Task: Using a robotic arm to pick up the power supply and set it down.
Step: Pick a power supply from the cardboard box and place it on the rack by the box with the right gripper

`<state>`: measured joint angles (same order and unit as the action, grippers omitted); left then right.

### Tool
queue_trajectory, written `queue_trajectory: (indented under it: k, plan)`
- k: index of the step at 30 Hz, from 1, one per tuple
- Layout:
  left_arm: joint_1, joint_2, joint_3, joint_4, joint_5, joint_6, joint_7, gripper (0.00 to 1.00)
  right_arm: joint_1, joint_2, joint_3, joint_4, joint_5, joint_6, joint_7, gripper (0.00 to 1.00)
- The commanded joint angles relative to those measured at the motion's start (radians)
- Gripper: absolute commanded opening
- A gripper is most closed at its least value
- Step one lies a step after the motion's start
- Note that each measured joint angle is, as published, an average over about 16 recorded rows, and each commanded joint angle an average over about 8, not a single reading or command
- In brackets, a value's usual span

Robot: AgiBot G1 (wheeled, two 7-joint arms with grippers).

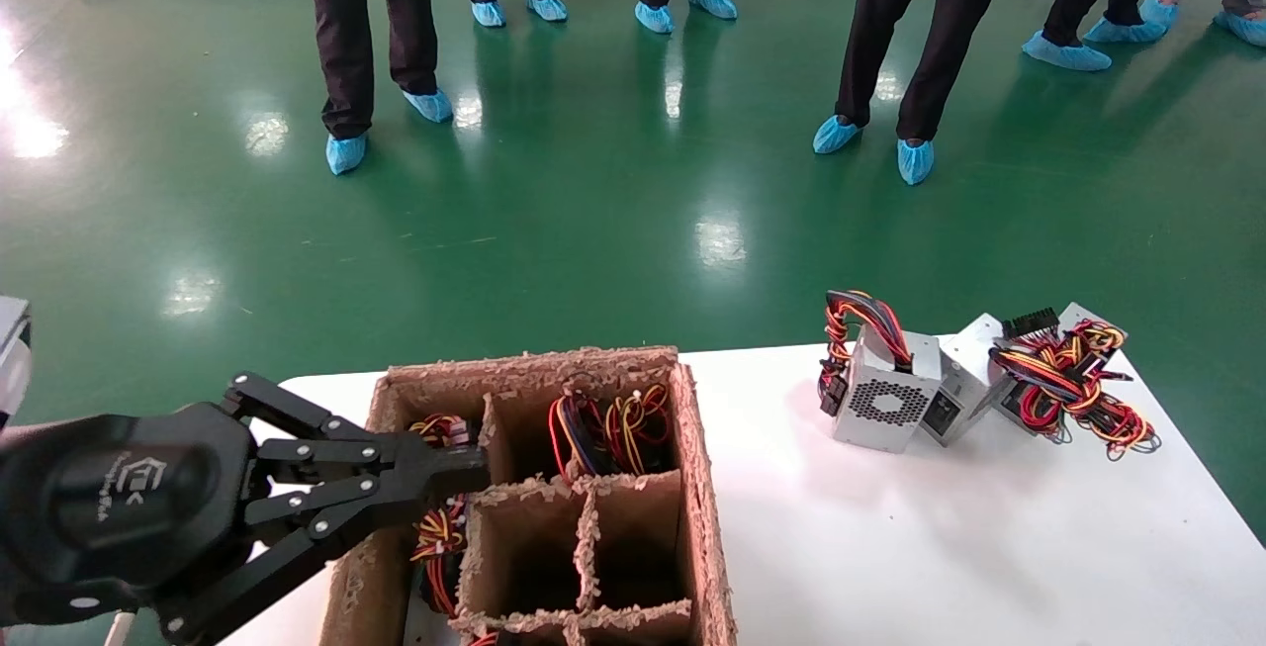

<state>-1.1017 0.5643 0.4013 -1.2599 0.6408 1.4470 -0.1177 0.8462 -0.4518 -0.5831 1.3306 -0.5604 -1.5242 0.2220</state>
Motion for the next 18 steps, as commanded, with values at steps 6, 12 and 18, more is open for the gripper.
queue_trajectory:
  k: [6,12,18]
  plan:
    - [0.0,0.0,0.0,0.0,0.0,0.0,0.0,0.0,-0.025,-0.005,0.015,-0.014,0.12,-0.008,0.023,0.0]
    - [0.0,0.0,0.0,0.0,0.0,0.0,0.0,0.0,-0.052,-0.017,0.027,-0.034,0.227,-0.016,0.04,0.0]
    - [0.0,0.0,0.0,0.0,0.0,0.0,0.0,0.0,-0.06,-0.024,0.039,-0.036,0.295,-0.017,0.052,0.0]
